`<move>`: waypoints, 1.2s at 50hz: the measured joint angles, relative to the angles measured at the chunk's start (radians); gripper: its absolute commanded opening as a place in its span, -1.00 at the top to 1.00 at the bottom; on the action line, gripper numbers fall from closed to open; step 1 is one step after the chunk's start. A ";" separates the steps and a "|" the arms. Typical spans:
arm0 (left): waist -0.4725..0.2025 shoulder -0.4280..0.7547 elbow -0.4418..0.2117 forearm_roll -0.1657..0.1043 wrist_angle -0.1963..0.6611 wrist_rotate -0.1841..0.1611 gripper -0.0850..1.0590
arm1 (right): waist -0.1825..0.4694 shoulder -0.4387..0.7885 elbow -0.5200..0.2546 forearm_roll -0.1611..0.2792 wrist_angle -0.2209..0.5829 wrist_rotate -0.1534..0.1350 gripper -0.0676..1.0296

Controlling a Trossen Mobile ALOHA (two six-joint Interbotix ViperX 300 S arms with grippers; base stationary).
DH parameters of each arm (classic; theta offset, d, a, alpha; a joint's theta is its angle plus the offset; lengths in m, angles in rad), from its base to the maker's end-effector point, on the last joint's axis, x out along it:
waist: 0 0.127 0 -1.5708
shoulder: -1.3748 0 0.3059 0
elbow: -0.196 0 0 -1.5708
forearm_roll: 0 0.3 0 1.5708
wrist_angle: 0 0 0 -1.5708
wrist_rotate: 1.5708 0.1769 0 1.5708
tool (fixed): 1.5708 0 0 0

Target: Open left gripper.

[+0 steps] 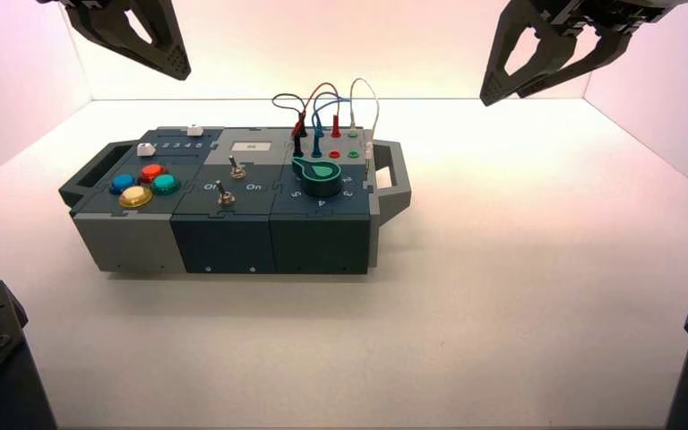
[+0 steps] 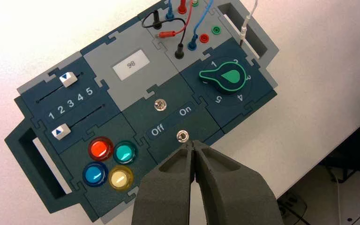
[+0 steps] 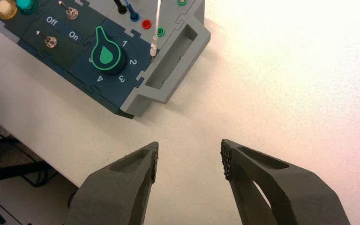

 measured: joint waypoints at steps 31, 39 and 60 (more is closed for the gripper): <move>0.000 0.002 0.000 -0.002 0.002 0.000 0.90 | 0.000 -0.002 -0.002 -0.002 0.002 0.002 -0.39; 0.000 -0.002 0.002 0.000 0.000 0.000 0.90 | 0.000 -0.002 -0.002 0.000 0.002 0.000 -0.39; 0.000 0.002 0.000 0.000 0.000 -0.003 -0.86 | 0.000 -0.003 -0.002 -0.002 0.003 0.000 -0.39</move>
